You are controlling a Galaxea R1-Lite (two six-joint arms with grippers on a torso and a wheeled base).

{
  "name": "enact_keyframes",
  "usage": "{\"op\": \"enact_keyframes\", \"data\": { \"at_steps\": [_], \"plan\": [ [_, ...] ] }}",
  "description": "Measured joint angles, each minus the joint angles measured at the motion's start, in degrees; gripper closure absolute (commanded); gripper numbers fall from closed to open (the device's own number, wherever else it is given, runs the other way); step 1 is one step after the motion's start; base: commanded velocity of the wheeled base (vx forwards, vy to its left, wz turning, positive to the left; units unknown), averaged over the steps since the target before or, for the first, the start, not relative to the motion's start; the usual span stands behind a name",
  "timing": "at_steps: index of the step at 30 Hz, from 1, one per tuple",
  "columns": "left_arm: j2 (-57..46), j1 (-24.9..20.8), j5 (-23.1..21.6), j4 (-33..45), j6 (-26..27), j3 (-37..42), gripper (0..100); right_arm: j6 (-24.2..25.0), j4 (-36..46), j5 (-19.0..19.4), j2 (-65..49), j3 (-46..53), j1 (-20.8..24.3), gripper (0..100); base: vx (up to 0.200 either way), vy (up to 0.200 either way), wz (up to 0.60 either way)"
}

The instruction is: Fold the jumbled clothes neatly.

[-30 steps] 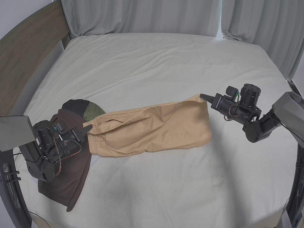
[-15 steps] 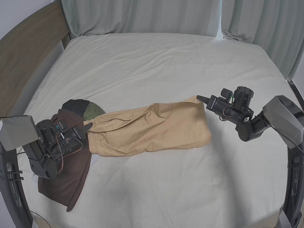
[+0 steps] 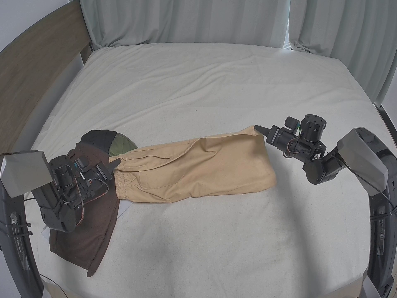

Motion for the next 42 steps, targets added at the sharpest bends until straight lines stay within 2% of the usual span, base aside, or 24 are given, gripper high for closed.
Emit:
{"op": "enact_keyframes", "data": {
  "at_steps": [2, 3, 14, 23, 30, 37, 42],
  "plan": [
    [0.04, 0.02, 0.17, -0.05, 0.02, -0.07, 0, 0.02, -0.04, -0.09, 0.41, -0.45, 0.05, 100, 0.000, 0.000, 0.00],
    [0.09, 0.06, 0.22, -0.05, 0.02, -0.18, 0, 0.02, -0.06, -0.11, 0.61, -0.78, 0.09, 0, 0.000, 0.000, 0.00],
    [-0.44, 0.39, 1.62, -0.05, 0.09, -0.44, 0, 0.33, -0.50, -1.51, 2.57, -4.45, 0.22, 0, 0.000, 0.000, 0.00],
    [-6.64, 0.20, 0.44, -0.05, 0.06, 3.51, 0, 0.06, -1.35, -1.60, -3.08, 5.73, 1.43, 0, 0.000, 0.000, 0.00],
    [-13.34, -0.22, -4.55, 0.02, 1.10, 9.33, 0, -0.06, -3.89, -1.93, -9.53, 18.21, 3.55, 0, 0.000, 0.000, 0.00],
    [-17.75, -0.44, -8.07, 0.11, 12.37, 15.24, 0, -0.13, -6.85, -4.25, -13.75, 27.76, 5.75, 0, 0.000, 0.000, 0.00],
    [-18.93, -0.24, -10.13, 0.09, 23.60, 18.01, 0, -0.06, -8.19, -5.67, -14.88, 31.98, 7.30, 0, 0.000, 0.000, 0.00]
  ]
}}
